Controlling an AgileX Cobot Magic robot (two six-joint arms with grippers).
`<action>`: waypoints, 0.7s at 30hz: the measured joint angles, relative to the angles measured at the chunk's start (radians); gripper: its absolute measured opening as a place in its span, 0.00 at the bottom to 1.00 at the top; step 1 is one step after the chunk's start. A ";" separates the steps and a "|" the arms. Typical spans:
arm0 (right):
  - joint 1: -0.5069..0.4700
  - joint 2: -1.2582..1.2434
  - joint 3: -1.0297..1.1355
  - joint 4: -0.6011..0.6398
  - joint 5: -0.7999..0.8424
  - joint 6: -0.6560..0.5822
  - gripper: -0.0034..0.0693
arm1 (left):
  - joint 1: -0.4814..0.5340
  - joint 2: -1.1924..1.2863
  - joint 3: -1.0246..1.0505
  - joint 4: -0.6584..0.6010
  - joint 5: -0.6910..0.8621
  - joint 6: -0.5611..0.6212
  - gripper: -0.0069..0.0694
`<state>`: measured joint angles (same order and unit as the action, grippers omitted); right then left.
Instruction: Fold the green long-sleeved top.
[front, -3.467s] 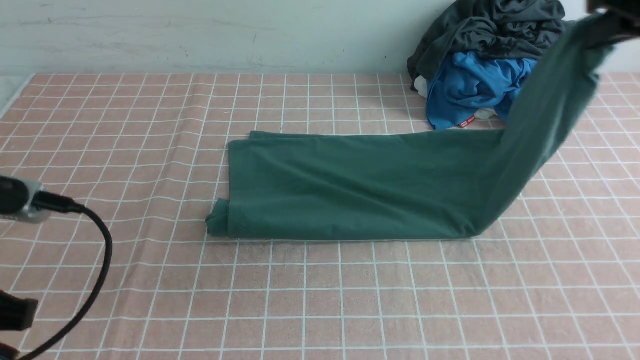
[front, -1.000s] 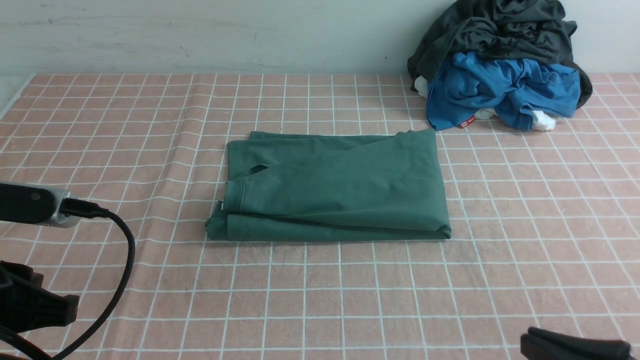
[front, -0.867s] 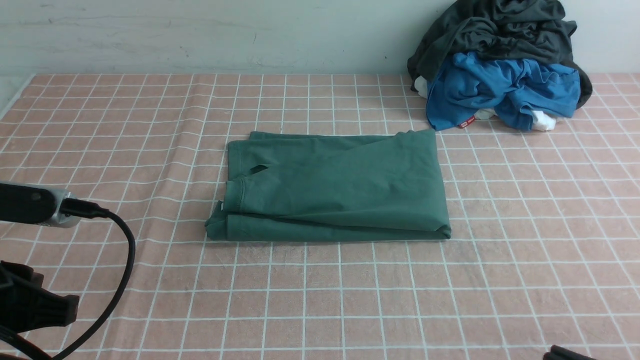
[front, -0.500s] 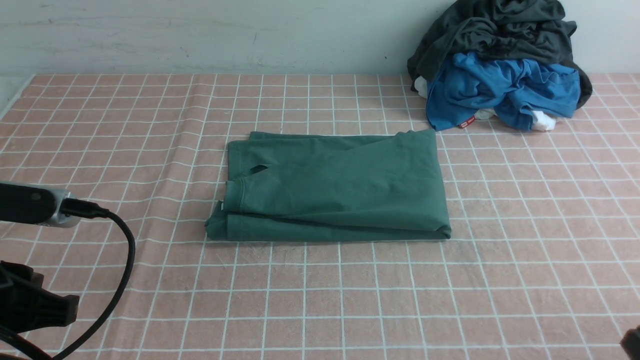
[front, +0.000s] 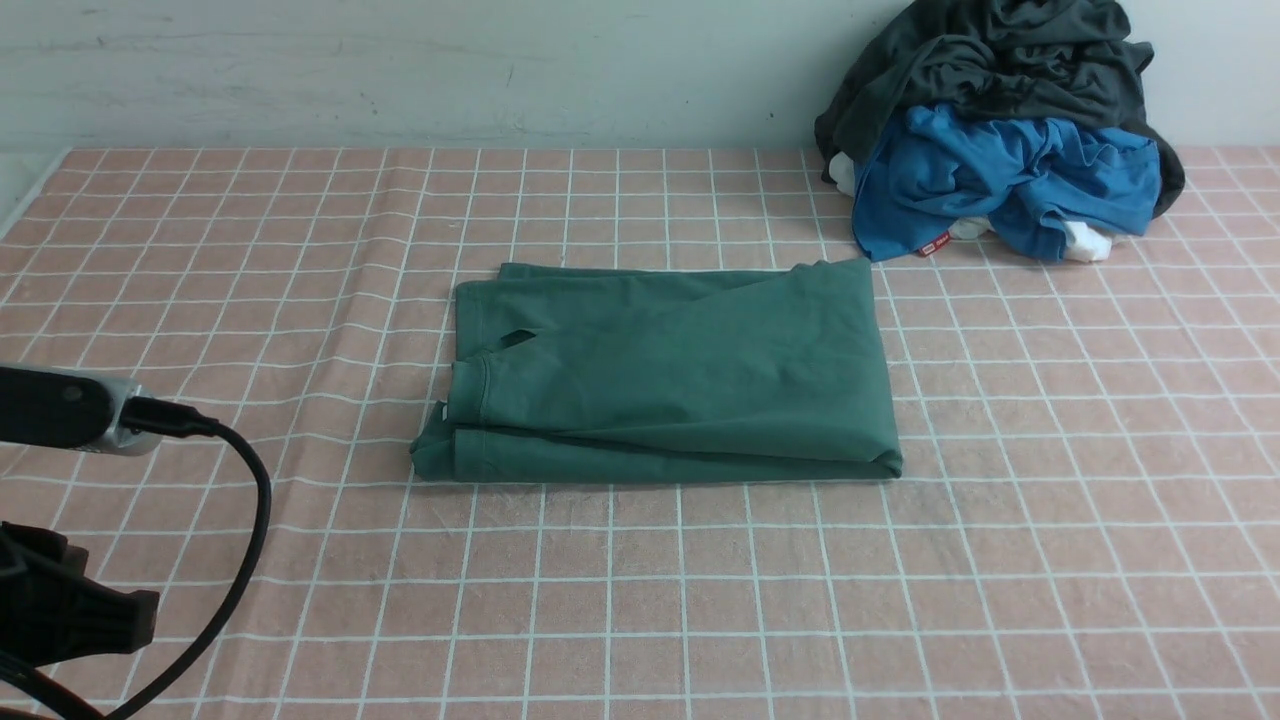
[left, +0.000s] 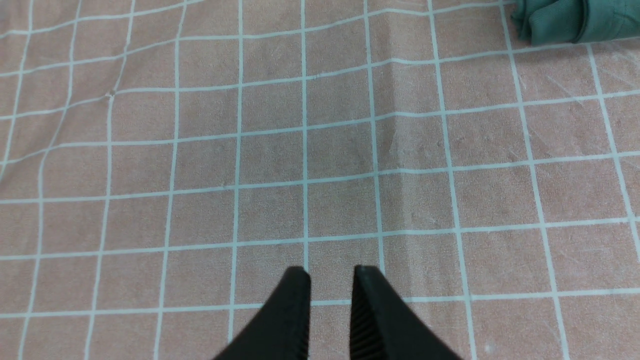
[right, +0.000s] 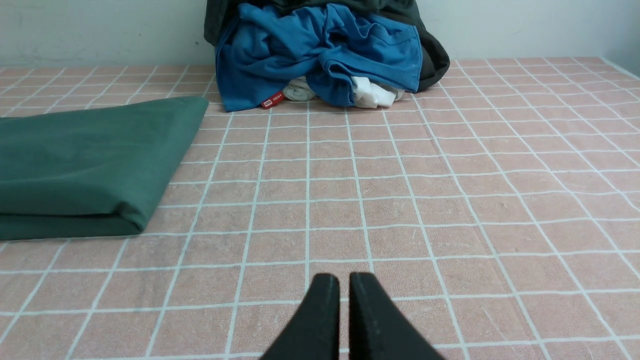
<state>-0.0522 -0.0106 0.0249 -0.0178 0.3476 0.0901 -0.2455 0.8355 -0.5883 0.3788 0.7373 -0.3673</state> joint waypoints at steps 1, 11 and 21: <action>0.000 0.000 0.000 0.000 0.000 0.000 0.08 | 0.000 0.000 0.000 0.000 0.000 0.000 0.24; 0.000 0.000 0.000 -0.001 0.003 -0.004 0.08 | -0.004 -0.078 0.060 0.007 -0.025 0.000 0.24; 0.000 0.000 -0.001 -0.002 0.006 -0.004 0.08 | -0.005 -0.631 0.324 0.094 -0.112 0.000 0.24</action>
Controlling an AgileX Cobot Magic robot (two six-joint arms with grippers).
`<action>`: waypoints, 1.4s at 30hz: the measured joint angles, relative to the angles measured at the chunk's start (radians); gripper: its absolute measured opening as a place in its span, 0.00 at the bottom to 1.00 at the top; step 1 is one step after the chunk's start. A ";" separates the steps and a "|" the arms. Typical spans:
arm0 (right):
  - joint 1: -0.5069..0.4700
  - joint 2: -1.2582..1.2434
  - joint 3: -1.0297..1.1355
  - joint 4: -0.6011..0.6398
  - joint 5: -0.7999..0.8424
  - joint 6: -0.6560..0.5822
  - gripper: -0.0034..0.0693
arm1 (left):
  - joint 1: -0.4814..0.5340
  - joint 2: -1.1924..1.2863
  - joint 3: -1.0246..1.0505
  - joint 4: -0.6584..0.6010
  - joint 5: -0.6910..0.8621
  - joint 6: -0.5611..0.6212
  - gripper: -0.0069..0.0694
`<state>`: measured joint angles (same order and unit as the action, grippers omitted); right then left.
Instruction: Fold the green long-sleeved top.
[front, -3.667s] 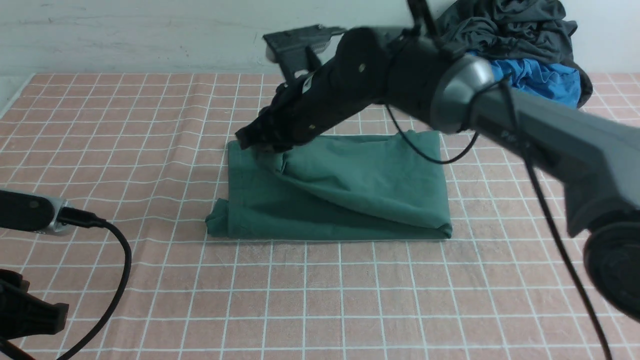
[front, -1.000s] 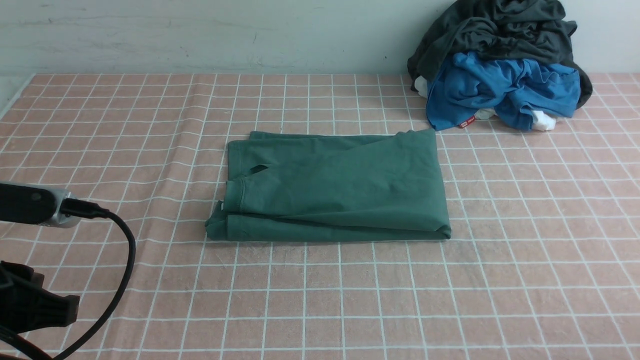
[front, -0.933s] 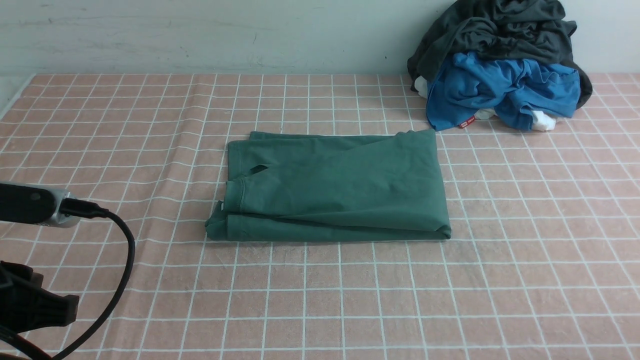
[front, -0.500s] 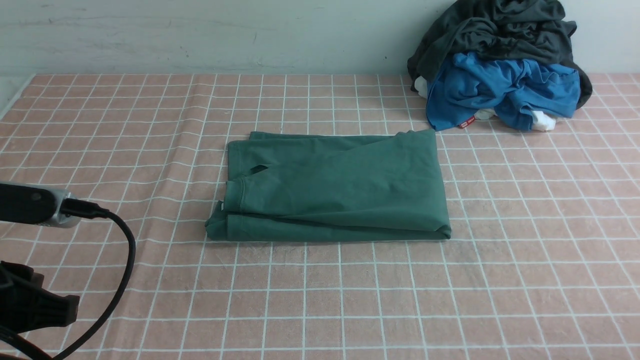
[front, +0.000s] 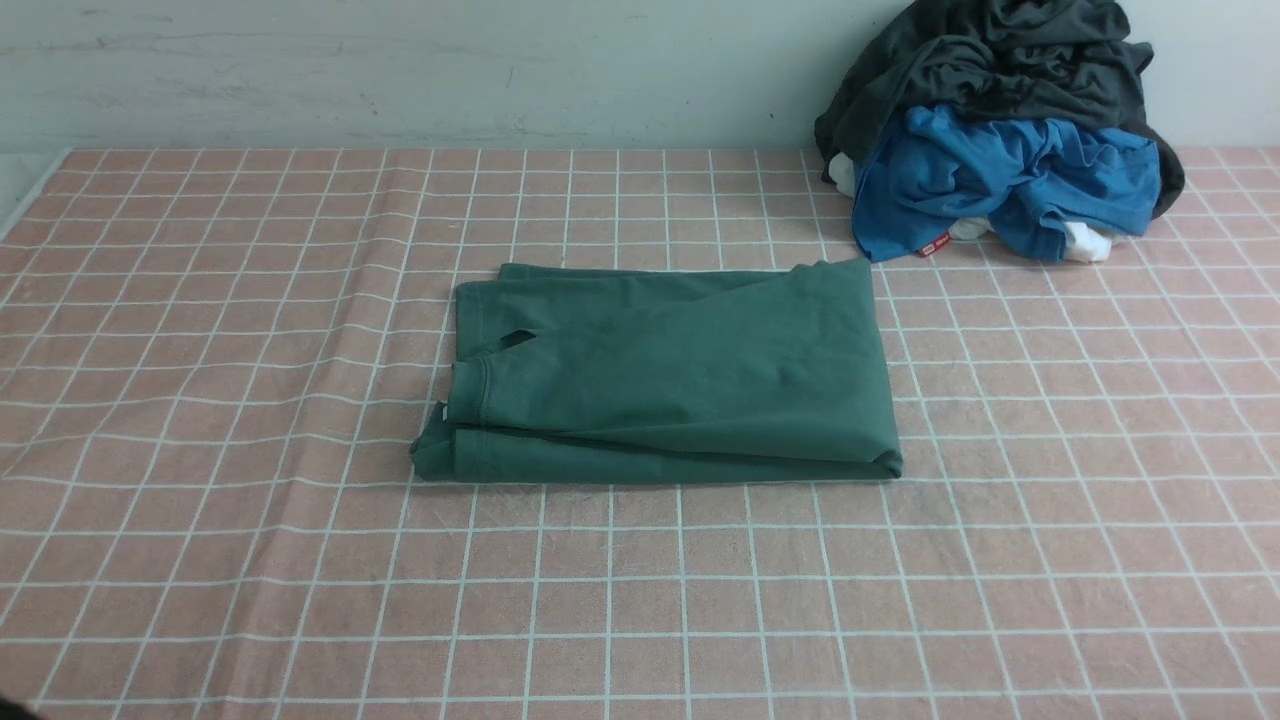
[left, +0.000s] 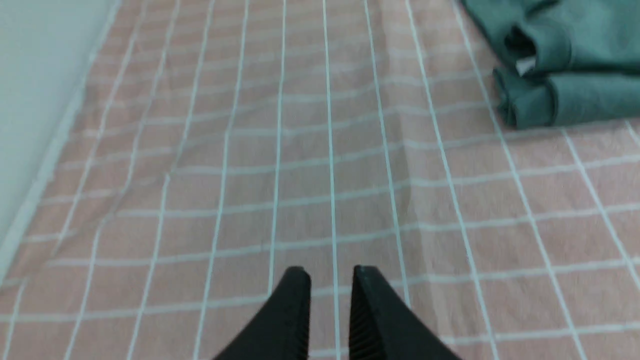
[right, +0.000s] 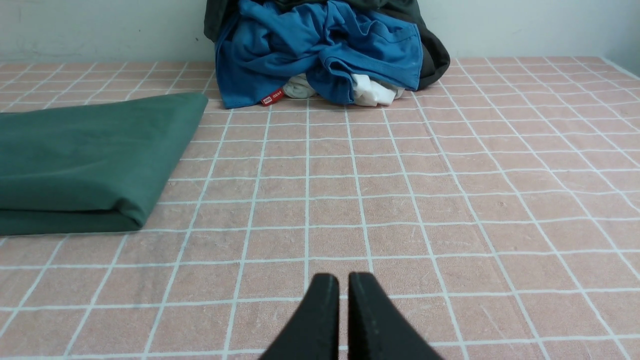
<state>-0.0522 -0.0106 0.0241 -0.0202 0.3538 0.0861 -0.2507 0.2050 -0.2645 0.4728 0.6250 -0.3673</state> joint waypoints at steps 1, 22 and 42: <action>0.000 0.000 0.000 0.000 0.000 0.000 0.08 | 0.000 -0.054 0.016 0.014 -0.024 0.000 0.24; 0.000 0.000 0.000 0.000 0.002 0.011 0.08 | 0.170 -0.217 0.293 -0.531 -0.290 0.532 0.09; 0.000 0.000 0.000 0.000 0.002 0.011 0.08 | 0.201 -0.217 0.291 -0.539 -0.271 0.479 0.09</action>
